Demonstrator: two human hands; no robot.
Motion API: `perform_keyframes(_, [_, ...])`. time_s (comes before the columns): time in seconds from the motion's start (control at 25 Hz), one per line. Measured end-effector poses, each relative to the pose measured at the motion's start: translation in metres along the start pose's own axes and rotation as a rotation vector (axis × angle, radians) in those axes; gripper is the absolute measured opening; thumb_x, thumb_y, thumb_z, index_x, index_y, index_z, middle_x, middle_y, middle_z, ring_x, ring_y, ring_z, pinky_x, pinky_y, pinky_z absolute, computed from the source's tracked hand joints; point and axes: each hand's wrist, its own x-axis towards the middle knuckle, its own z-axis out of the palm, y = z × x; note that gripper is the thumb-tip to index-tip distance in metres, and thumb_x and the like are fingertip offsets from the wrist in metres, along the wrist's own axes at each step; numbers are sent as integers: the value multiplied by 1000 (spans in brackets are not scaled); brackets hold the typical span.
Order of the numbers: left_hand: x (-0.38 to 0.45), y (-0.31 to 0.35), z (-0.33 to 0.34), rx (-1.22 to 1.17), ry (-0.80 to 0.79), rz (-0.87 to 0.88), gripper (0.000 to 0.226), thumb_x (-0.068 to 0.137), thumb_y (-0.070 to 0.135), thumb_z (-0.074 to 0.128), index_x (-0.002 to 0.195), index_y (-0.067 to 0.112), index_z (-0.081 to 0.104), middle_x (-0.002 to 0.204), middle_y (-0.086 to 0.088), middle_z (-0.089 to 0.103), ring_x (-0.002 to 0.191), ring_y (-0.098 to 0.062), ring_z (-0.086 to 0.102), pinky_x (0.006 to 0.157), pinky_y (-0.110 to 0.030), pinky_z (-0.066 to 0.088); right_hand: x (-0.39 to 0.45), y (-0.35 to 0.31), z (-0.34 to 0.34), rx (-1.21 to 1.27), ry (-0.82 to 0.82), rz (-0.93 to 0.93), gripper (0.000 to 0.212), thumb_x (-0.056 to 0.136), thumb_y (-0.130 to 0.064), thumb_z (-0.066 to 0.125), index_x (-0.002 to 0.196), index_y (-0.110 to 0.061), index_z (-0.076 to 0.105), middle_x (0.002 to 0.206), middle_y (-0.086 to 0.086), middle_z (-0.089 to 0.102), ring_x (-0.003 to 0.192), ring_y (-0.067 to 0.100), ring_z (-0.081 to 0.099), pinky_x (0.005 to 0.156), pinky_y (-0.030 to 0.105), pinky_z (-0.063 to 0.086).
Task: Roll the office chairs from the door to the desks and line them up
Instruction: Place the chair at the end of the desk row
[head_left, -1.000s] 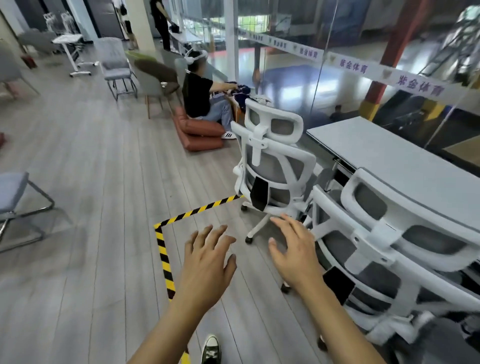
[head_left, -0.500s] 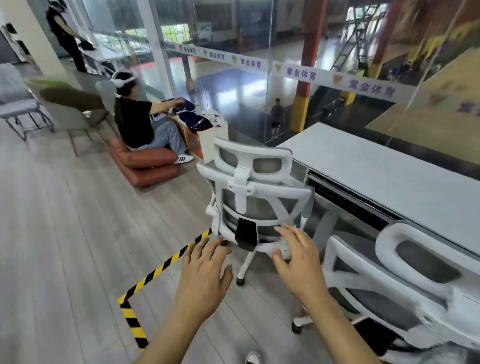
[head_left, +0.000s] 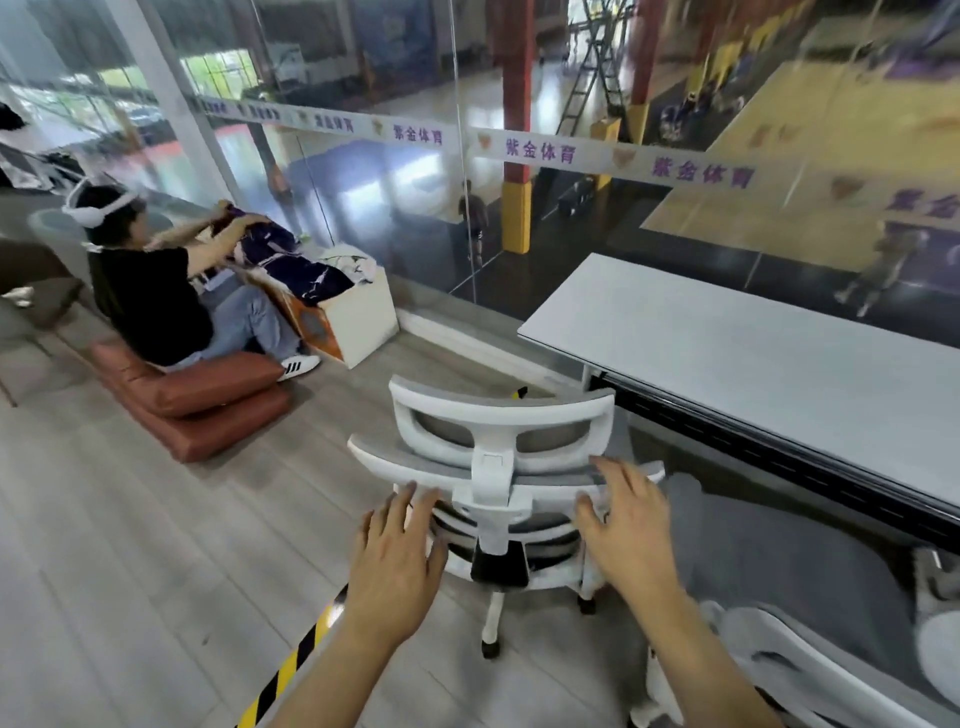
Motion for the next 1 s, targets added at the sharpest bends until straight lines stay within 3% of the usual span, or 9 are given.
perform_keyframes(0.08, [33,-29,16,1,3,-12,49,98,49,33,140,26,44,147,-7,47,130,-33,48,104,-51,42,15,3,20,-80,-12,49,58,84,-56,43,127,-21,59,133,4,59,118,31,55,102,49,43])
perform_keyframes(0.2, [70,-62,41,-35,-53,19,48,98,50,32,134,25,47,143,-9,49,134,-38,43,106,-55,40,28,8,43,-215,-126,140,65,85,-69,31,122,-25,61,134,0,59,135,27,44,119,51,21])
perform_keyframes(0.28, [90,-81,54,-120,-13,54,45,97,52,35,126,22,55,137,-10,54,136,-39,40,105,-56,42,34,4,54,-209,-104,173,64,86,-73,28,119,-28,60,130,-4,60,136,23,43,122,48,11])
perform_keyframes(0.4, [116,-103,63,-235,34,150,41,98,54,38,118,23,57,129,-12,59,133,-41,43,101,-62,42,36,-14,62,-217,-21,234,60,88,-75,30,114,-31,61,123,-8,63,129,20,50,123,47,14])
perform_keyframes(0.52, [151,-138,67,-322,7,243,45,98,54,40,119,21,62,133,-9,56,137,-38,38,105,-59,41,32,-41,83,-234,8,296,57,89,-76,33,114,-32,61,121,-10,62,126,19,52,121,50,19])
perform_keyframes(0.68, [207,-195,67,-303,-68,373,52,99,58,37,124,20,60,138,-6,52,142,-32,32,108,-51,39,23,-67,108,-119,62,272,59,85,-73,54,127,-32,57,137,-13,50,137,14,40,115,48,35])
perform_keyframes(0.84, [239,-195,63,-193,-114,364,63,96,67,32,127,18,57,146,-11,48,144,-33,30,115,-50,31,37,-81,125,-139,106,336,65,84,-79,49,127,-31,56,140,-9,49,142,15,34,114,47,38])
perform_keyframes(1.0, [255,-187,71,-287,-127,324,69,90,73,40,128,17,54,154,-16,36,148,-33,19,115,-55,30,55,-85,135,-168,130,322,65,84,-80,48,122,-28,58,133,-9,54,140,17,35,115,48,35])
